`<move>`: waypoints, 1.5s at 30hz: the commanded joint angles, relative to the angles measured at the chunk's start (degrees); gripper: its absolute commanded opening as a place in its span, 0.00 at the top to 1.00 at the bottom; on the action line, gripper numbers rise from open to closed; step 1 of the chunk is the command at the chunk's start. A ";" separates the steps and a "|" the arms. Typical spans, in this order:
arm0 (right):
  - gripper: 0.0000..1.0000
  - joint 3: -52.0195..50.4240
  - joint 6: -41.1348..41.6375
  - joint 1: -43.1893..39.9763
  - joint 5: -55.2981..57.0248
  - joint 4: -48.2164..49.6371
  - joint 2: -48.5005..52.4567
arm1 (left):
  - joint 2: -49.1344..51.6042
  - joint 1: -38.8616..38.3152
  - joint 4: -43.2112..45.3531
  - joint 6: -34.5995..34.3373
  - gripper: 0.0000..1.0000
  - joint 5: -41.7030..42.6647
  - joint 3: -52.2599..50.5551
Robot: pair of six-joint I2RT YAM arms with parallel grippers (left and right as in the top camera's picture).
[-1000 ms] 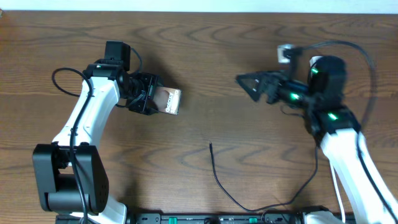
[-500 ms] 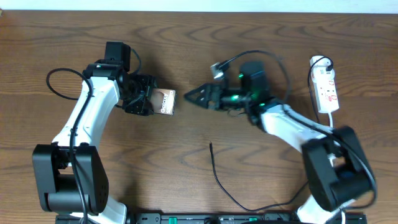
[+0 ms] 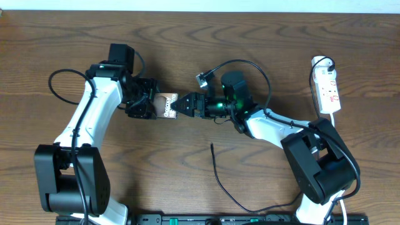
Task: Plug charger to phone and switch on socket
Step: 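Move the right gripper toward the phone held by the left gripper, then grasp the phone's bottom edge with the right gripper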
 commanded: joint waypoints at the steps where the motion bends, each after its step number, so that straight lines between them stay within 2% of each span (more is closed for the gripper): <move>1: 0.01 0.68 1.20 1.01 0.59 0.42 0.04 | -0.98 -1.36 0.04 -1.38 0.93 -0.74 1.38; 8: 0.01 0.68 5.44 2.99 2.38 0.59 0.04 | -0.96 -3.82 0.04 -2.29 0.92 -0.68 1.38; 11: 0.05 0.68 5.44 3.45 2.89 0.72 0.04 | -0.96 -5.05 0.04 -2.71 0.93 -0.70 1.38; 14: 0.22 0.68 5.44 3.78 2.91 0.76 0.04 | -0.96 -5.84 0.09 -3.78 0.93 -0.70 1.38; 22: 0.51 0.68 5.42 3.87 2.95 1.40 0.04 | -0.96 -6.73 0.00 -3.74 0.93 -0.46 1.38; 27: 0.65 0.68 5.40 3.87 3.13 1.38 0.04 | -0.96 -7.80 0.04 -3.98 0.93 -0.04 1.38; 45: 0.84 0.68 5.40 3.91 3.10 1.33 0.04 | -0.96 -9.25 0.46 -5.22 0.93 1.53 1.38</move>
